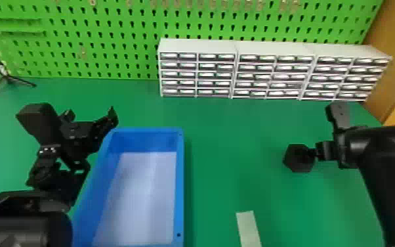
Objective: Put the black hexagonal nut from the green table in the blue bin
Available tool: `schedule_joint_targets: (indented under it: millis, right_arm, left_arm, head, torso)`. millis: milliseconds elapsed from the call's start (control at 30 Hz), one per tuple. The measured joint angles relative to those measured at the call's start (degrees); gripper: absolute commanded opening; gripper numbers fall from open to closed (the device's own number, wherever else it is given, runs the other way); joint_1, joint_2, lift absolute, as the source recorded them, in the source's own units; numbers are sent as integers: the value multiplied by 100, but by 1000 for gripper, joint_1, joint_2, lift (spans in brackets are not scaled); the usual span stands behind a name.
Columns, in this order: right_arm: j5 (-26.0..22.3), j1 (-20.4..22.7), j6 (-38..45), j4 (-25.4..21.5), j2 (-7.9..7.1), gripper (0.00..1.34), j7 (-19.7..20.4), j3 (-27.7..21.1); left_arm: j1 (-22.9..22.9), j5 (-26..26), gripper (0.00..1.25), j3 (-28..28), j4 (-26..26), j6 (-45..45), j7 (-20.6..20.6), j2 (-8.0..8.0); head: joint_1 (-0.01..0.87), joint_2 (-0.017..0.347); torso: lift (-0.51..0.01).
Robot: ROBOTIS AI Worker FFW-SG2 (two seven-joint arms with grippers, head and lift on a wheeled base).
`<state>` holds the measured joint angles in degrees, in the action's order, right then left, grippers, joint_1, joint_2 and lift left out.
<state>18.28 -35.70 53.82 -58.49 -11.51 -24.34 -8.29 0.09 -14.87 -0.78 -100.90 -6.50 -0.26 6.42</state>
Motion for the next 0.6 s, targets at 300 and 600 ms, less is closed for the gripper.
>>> schedule_joint_targets:
  millis: [300, 600]
  right_arm:
    - [0, 21, -30, 33, 1, 830, 0, 45]
    - [14, 61, -55, 47, 8, 827, 0, 40]
  left_arm:
    - [0, -1, 1117, 3, 0, 0, -3, 1]
    - [6, -3, 1117, 8, 0, 0, -8, 1]
  head:
    - [692, 8]
    - [692, 8]
  torso:
    - [-97]
    - [-97]
